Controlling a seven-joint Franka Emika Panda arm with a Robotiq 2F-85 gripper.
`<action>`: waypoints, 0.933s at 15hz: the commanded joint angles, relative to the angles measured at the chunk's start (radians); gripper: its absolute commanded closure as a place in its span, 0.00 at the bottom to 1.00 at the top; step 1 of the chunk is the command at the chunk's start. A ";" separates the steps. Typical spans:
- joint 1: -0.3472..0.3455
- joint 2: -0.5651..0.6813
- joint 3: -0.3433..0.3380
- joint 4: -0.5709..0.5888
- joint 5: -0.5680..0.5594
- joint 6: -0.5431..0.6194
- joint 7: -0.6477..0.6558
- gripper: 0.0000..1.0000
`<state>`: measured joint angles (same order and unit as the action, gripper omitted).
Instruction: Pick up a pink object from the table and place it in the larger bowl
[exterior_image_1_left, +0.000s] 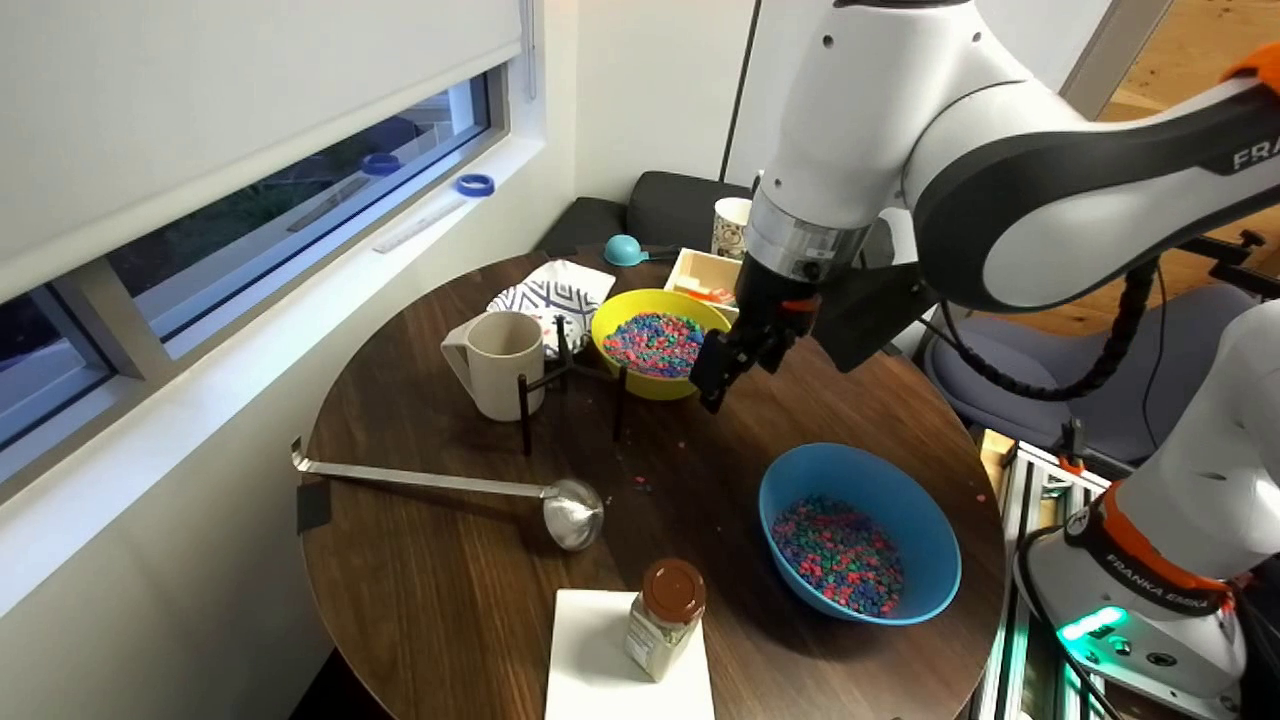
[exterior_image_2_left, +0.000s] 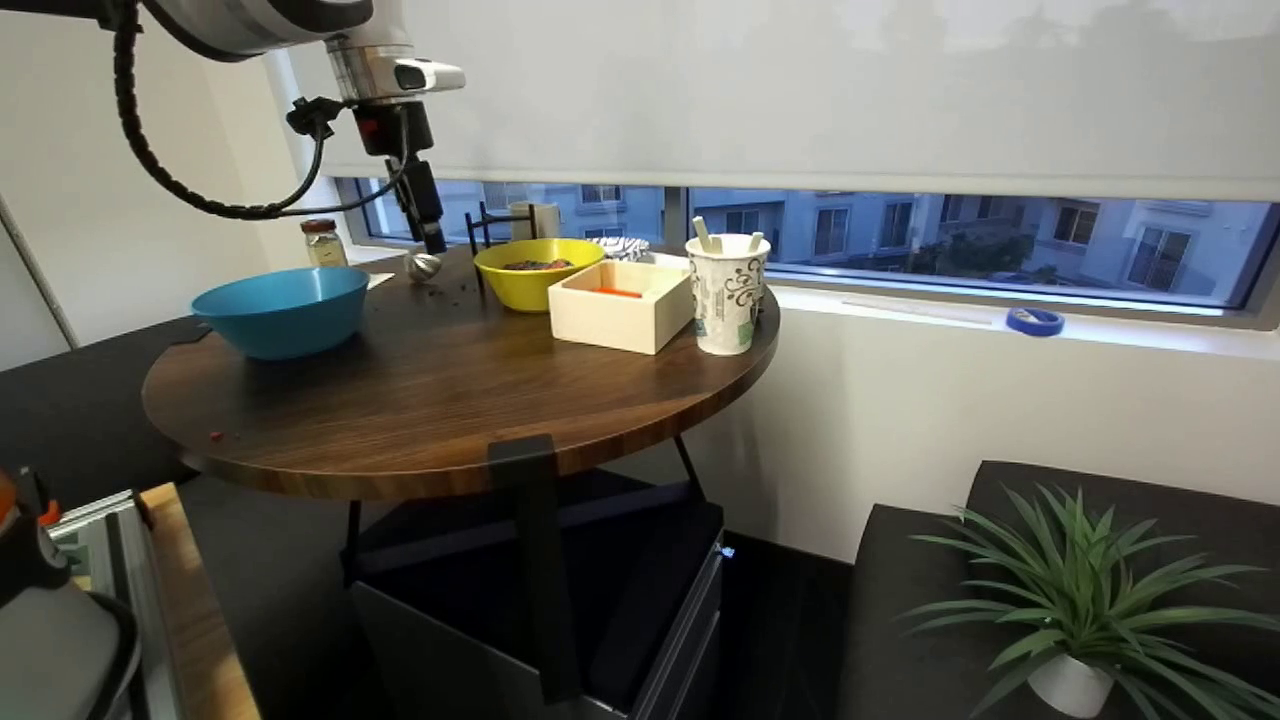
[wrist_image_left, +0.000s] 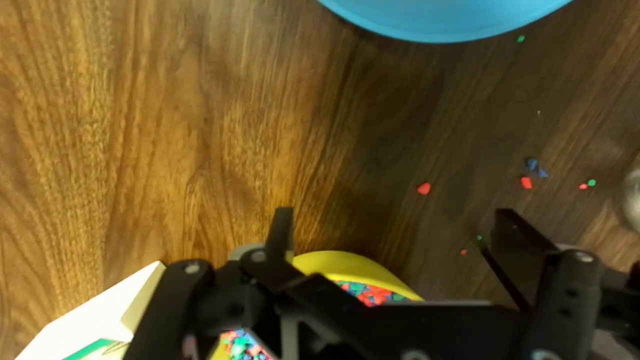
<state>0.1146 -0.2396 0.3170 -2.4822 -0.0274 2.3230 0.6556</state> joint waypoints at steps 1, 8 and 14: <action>0.019 0.075 -0.005 0.013 0.013 0.057 0.059 0.00; 0.031 0.190 -0.022 0.033 -0.009 0.179 0.098 0.00; 0.053 0.257 -0.044 0.064 -0.018 0.189 0.110 0.09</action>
<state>0.1391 -0.0205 0.2958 -2.4410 -0.0307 2.5069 0.7346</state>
